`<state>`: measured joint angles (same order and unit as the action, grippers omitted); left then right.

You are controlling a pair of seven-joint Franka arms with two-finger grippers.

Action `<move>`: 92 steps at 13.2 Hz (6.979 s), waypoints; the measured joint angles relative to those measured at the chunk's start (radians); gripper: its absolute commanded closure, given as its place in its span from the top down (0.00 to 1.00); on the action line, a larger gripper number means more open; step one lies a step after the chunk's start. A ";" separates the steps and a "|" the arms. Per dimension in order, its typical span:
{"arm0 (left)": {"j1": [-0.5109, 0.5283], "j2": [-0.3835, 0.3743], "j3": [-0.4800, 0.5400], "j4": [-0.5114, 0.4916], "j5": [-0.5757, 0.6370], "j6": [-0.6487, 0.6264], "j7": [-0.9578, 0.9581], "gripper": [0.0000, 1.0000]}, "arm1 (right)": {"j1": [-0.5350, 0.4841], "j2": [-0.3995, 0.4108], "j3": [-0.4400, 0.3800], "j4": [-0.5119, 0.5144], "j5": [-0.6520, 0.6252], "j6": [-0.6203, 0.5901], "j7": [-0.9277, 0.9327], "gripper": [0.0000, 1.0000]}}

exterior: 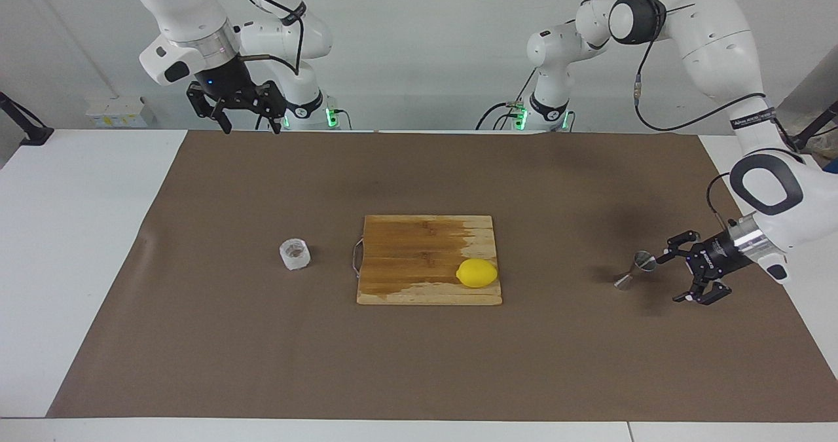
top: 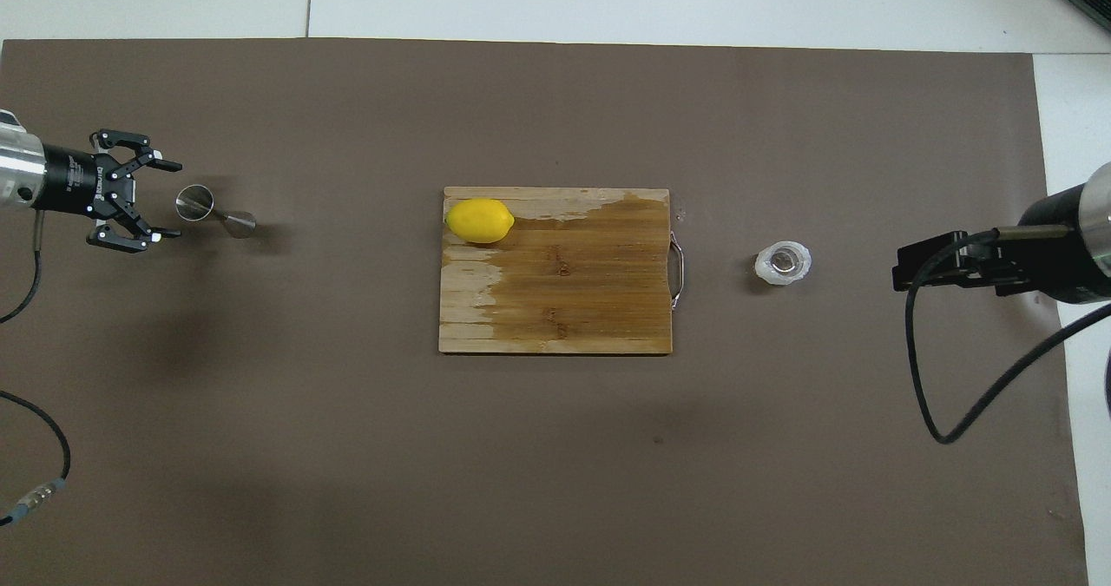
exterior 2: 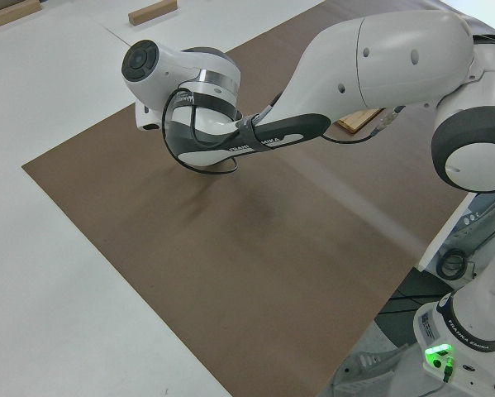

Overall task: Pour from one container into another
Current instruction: 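Open the left gripper and close it around the metal cup, then lift the metal cup with the left gripper toward the cutting board, then carry the metal cup over the board beside the lemon, then lower the metal cup onto the board and open the left gripper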

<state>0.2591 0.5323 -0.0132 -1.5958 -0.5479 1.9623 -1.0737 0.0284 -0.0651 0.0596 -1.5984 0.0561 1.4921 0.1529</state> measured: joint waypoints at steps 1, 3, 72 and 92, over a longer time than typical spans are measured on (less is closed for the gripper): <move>0.000 -0.020 0.000 -0.047 -0.009 0.019 0.000 1.00 | 0.000 0.000 0.000 0.000 0.000 0.000 0.000 1.00; 0.000 -0.054 0.001 -0.117 -0.071 0.042 0.000 1.00 | 0.000 0.000 0.000 0.000 0.000 0.000 0.000 1.00; -0.860 -0.177 -0.029 -0.374 -1.601 0.634 0.410 0.00 | 0.000 0.000 0.000 0.000 0.000 0.000 0.000 1.00; -0.854 -0.202 -0.015 -0.394 -1.748 0.727 0.643 1.00 | 0.000 0.000 0.000 0.000 0.000 0.000 0.000 1.00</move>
<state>-0.5951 0.3301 -0.0282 -1.9896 -2.2963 2.6892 -0.4307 0.0284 -0.0651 0.0596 -1.5984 0.0561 1.4921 0.1529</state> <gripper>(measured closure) 0.000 0.000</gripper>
